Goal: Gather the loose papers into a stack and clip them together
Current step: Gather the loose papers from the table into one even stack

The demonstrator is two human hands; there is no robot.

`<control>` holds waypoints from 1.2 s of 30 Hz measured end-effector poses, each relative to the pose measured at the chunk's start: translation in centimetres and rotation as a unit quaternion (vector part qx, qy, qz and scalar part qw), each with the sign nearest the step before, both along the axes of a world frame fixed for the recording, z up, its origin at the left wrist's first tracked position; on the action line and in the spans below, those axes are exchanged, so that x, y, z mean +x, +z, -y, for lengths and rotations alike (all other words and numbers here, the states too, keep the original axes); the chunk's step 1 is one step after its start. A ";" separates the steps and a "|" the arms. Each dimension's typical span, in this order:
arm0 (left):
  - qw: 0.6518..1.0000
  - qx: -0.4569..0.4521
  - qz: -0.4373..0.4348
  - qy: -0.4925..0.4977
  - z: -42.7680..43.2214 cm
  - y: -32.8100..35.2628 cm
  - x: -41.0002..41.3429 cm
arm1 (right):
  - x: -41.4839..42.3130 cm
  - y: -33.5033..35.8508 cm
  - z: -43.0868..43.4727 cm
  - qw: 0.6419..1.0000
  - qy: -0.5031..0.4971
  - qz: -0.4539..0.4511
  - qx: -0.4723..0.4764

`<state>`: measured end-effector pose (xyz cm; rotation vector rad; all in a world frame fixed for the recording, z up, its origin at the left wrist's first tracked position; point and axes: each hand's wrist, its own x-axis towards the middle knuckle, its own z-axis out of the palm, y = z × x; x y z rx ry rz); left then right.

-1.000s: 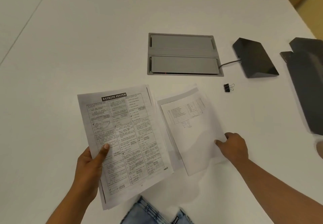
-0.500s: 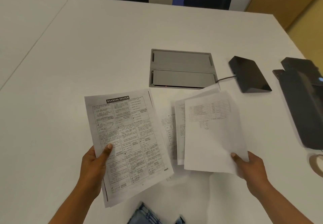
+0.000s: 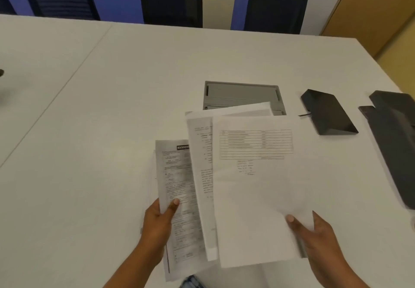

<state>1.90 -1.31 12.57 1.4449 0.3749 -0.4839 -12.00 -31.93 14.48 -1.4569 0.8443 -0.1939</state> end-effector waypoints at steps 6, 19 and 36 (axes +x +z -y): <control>1.000 -0.028 -0.005 -0.007 1.9 1.9 -0.7 | 2.2 0.6 -2.5 0.998 0.055 -0.009 -0.011; 0.996 0.052 0.076 0.011 4.1 4.0 0.4 | 4.0 1.8 -2.8 0.976 0.210 -0.009 0.049; 0.985 0.018 0.147 -0.093 6.1 5.4 1.1 | 7.4 2.9 -1.8 0.991 0.119 0.058 0.033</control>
